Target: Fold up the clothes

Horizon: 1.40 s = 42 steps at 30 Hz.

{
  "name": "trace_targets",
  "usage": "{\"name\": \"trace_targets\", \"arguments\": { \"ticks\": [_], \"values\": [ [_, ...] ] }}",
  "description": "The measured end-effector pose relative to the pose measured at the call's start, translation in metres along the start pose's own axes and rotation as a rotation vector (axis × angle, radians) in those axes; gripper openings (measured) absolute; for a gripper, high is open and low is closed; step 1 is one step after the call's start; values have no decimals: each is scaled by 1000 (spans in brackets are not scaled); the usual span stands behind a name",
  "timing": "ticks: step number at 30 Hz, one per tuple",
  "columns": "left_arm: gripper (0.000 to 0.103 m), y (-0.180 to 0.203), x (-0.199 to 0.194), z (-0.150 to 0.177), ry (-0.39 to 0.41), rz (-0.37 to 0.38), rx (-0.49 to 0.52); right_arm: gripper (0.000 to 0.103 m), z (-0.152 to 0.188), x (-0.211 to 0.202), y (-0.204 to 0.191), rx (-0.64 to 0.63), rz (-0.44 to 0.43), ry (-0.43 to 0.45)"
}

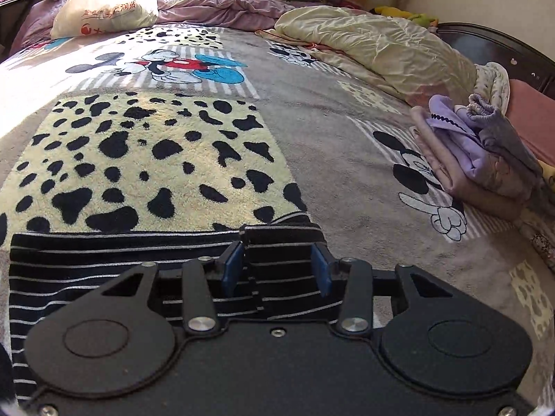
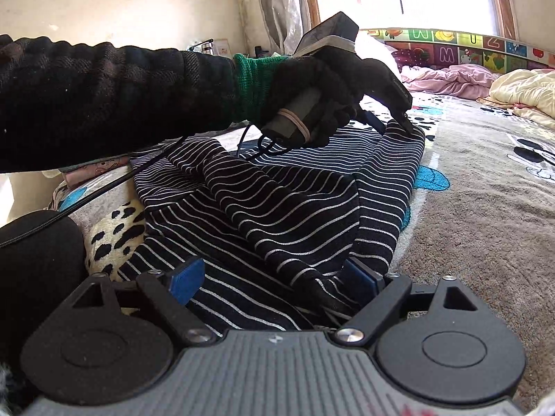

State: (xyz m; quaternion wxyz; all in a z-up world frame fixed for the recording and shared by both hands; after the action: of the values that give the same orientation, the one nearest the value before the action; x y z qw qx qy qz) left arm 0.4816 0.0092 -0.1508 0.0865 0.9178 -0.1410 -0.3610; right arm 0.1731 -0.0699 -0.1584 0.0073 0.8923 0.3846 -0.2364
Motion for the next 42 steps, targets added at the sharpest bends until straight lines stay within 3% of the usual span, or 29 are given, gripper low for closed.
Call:
{"name": "trace_targets", "arguments": {
  "ticks": [2,3,6,7,13,16,20,22,24,26,30,33,35,39,42],
  "values": [
    [6,4,4,0,-22,14,14,86,0,1,-1,-1,-3,0],
    [5,8,3,-1,-33,43,0,88,0,1,-1,-3,-4,-1],
    [5,23,-18,-21,30,276,-184,90,2,3,-4,-12,-3,-8],
    [5,20,-18,-24,40,288,-217,90,2,4,-5,-14,-3,-10],
    [5,-15,14,-7,-30,212,-339,91,5,6,-7,-39,6,-29],
    [5,-27,16,-4,-28,190,-373,92,6,7,-9,-47,13,-35],
    [5,-15,7,-14,-7,204,-330,92,6,7,-9,-44,15,-35],
    [6,-17,14,-10,-31,170,-316,92,6,8,-9,-47,17,-35],
    [21,-22,14,-8,-38,92,-266,92,5,8,-10,-47,22,-35],
    [37,-24,-3,-15,20,61,-237,92,4,6,-10,-49,30,-29],
    [35,-19,-37,-25,91,14,-114,90,0,0,-7,-53,52,-3],
    [27,2,-37,-18,60,61,10,90,-5,-5,-6,-44,50,40],
    [27,8,-21,-12,27,28,65,90,-8,-8,-6,-37,43,66],
    [28,-6,28,5,-52,-33,27,92,8,7,-14,-74,23,-32],
    [28,-6,18,-2,-40,-25,2,95,8,8,-17,-99,29,-34]
  ]
}}
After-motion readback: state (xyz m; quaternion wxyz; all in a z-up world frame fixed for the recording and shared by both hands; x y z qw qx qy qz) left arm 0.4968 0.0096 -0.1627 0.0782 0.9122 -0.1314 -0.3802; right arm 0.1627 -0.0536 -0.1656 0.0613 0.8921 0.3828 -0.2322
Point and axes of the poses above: each gripper's, at about its wrist camera, not at the fingertips, and x roughly the way its jaws point, y to its right, z to its underside, the point moved 10 cm from there along x, roughly the way its jaws point, and after that the axes turned 2 degrees about y, right-handed, at the moved point
